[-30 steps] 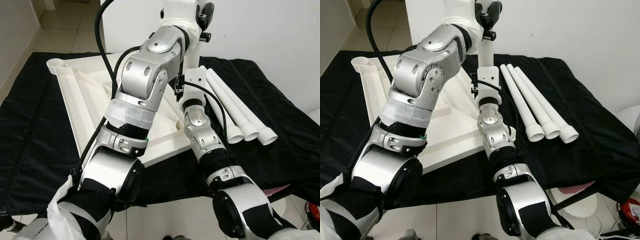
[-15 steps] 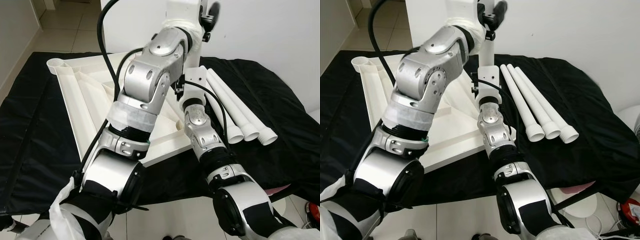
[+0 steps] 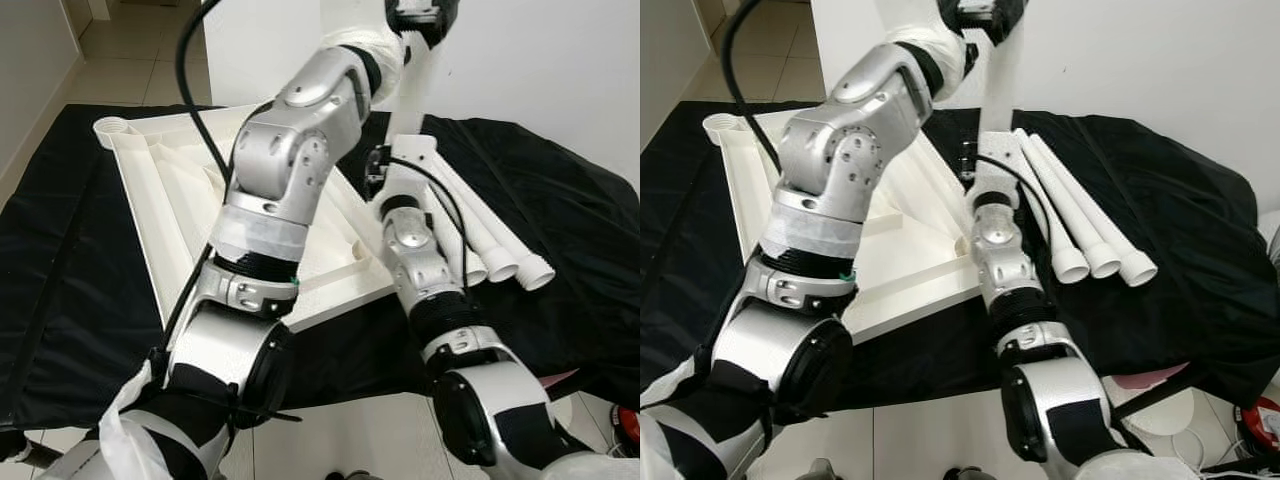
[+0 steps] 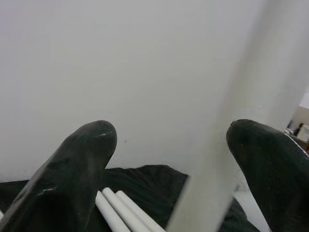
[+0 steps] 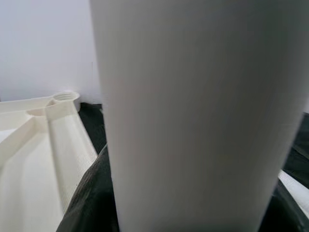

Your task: Building children table

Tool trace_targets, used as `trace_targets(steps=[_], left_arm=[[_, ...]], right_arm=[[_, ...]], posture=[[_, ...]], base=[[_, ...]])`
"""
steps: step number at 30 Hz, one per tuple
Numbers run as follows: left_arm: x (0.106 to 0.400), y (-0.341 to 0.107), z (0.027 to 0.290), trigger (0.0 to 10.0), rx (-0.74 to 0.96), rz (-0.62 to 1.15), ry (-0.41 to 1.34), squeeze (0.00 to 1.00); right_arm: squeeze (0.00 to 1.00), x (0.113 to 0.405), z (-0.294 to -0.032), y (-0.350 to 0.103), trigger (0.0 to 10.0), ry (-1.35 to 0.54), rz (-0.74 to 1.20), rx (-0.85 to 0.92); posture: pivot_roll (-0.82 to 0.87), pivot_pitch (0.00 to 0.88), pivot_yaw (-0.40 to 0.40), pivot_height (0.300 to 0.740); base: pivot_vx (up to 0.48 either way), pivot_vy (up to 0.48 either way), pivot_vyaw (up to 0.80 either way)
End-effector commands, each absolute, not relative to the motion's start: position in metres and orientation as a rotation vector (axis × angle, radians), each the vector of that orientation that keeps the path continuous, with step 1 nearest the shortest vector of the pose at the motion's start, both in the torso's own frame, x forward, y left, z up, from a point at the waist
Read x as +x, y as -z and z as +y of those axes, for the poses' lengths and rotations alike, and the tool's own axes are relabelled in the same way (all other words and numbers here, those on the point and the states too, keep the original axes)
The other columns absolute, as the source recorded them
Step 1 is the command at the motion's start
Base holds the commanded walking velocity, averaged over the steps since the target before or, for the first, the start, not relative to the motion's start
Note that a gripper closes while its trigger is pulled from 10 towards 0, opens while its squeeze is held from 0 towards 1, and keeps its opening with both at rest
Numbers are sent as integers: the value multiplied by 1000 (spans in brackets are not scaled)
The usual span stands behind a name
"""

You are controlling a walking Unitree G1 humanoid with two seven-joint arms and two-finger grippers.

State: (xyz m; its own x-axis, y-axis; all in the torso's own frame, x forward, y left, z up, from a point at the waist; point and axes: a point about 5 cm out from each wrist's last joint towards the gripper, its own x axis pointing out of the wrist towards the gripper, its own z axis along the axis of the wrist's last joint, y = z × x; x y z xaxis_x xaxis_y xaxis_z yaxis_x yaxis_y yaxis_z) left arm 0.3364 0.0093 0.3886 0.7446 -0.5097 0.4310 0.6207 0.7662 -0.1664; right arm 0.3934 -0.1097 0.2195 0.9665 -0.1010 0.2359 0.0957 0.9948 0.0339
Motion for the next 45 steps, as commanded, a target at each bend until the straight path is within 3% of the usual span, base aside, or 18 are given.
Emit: trace_targets(steps=[1, 11, 17, 18, 24, 38, 45], left_arm=[[340, -380, 5, 10000, -253, -338, 704, 0], [345, -370, -3, 10000, -109, -122, 772, 0], [340, -386, -1, 10000, -53, -149, 793, 0], [336, -400, 1, 10000, -9, -190, 796, 0], [330, -415, 3, 10000, 27, -216, 796, 0], [328, -431, 6, 10000, 43, -262, 780, 0], [328, -439, 9, 10000, -33, -264, 790, 0]], right_arm=[[0, 395, -117, -223, 10000, 120, -240, 32], [0, 394, -125, -224, 10000, 131, -239, 18], [0, 391, -129, -223, 10000, 141, -241, 14], [0, 388, -132, -223, 10000, 146, -237, 8], [0, 384, -137, -221, 10000, 153, -229, -6], [0, 383, -140, -222, 10000, 167, -222, -9], [0, 382, -141, -224, 10000, 171, -221, -9]], posture=[[67, 35, -63, 740], [74, 118, -65, 740], [88, 188, -67, 740], [98, 259, -77, 740], [102, 307, -82, 740], [114, 272, -73, 740], [110, 252, -69, 740]], base=[[0, 0, 0], [0, 0, 0], [0, 0, 0], [0, 0, 0], [0, 0, 0], [0, 0, 0], [0, 0, 0]])
